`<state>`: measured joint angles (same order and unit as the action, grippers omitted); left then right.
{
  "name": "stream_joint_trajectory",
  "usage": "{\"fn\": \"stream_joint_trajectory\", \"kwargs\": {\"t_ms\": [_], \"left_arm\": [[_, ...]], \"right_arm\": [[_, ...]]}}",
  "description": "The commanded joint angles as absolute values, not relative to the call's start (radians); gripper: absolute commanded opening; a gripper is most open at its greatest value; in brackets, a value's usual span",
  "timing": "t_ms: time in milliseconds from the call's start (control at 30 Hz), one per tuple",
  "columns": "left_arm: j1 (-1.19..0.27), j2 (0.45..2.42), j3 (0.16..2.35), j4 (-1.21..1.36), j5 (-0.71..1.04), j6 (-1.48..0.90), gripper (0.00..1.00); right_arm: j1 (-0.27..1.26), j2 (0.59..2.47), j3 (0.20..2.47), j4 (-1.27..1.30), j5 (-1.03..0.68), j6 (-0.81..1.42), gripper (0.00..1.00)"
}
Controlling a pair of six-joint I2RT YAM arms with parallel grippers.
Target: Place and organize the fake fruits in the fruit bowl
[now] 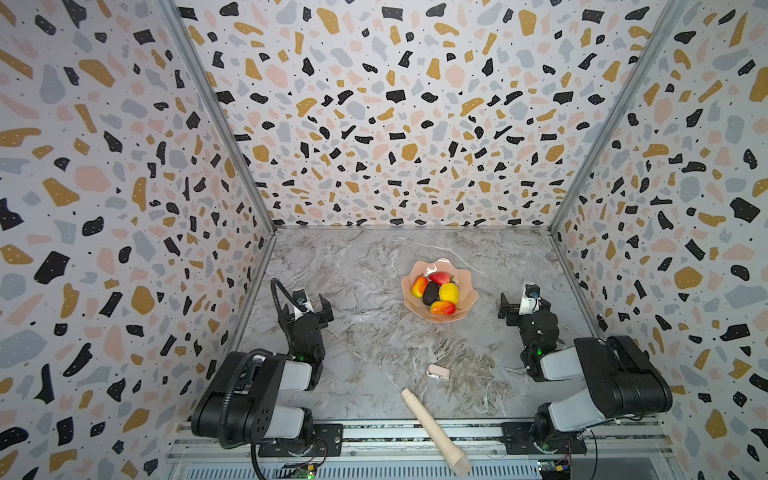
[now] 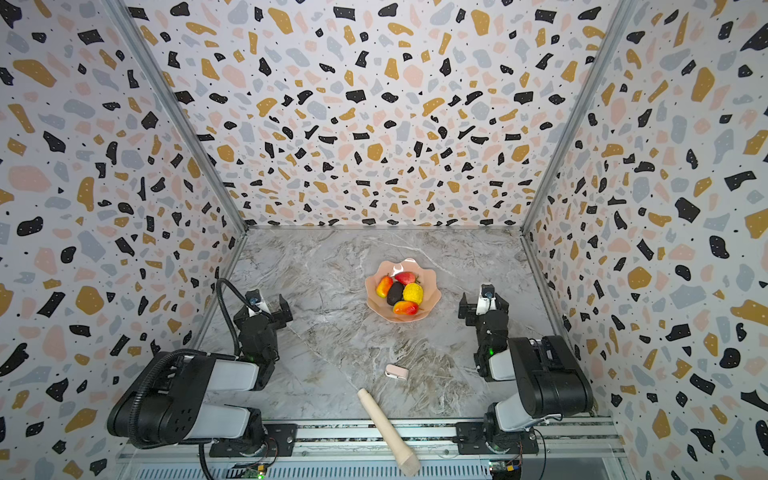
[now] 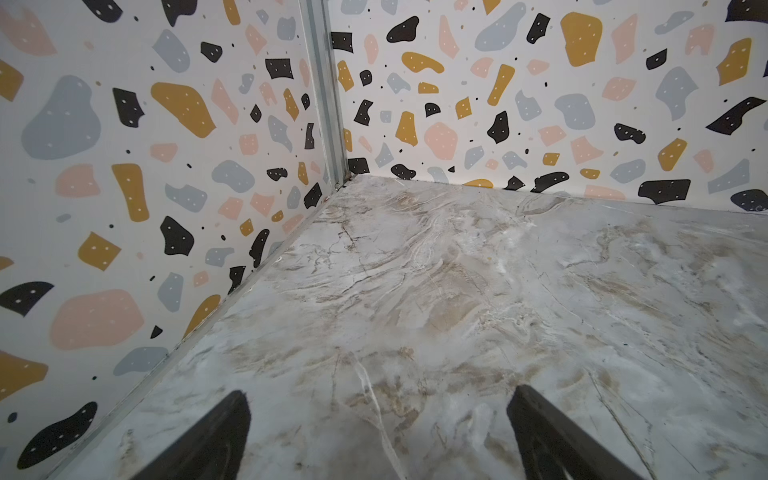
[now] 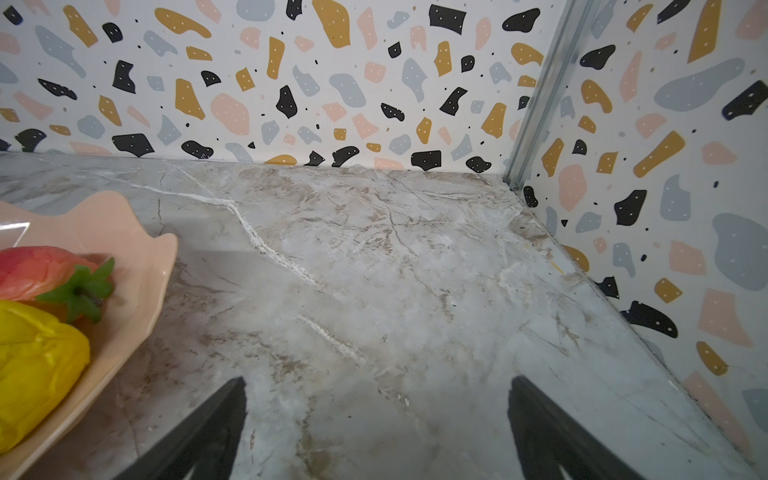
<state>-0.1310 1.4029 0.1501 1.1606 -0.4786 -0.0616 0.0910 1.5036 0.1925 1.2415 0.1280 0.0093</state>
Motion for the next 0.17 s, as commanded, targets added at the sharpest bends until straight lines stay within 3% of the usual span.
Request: {"fn": "stream_joint_trajectory", "kwargs": {"t_ms": [0,133], "left_arm": [[-0.126,1.395,0.158,1.21,-0.475,-0.047,1.0],[-0.126,1.393,0.157,1.21,-0.474,-0.046,1.0]], "right_arm": [[0.094,1.49,0.208,1.243,0.136,0.006,0.99],[0.096,1.485,0.198,1.252,0.136,0.0,0.99]]}}
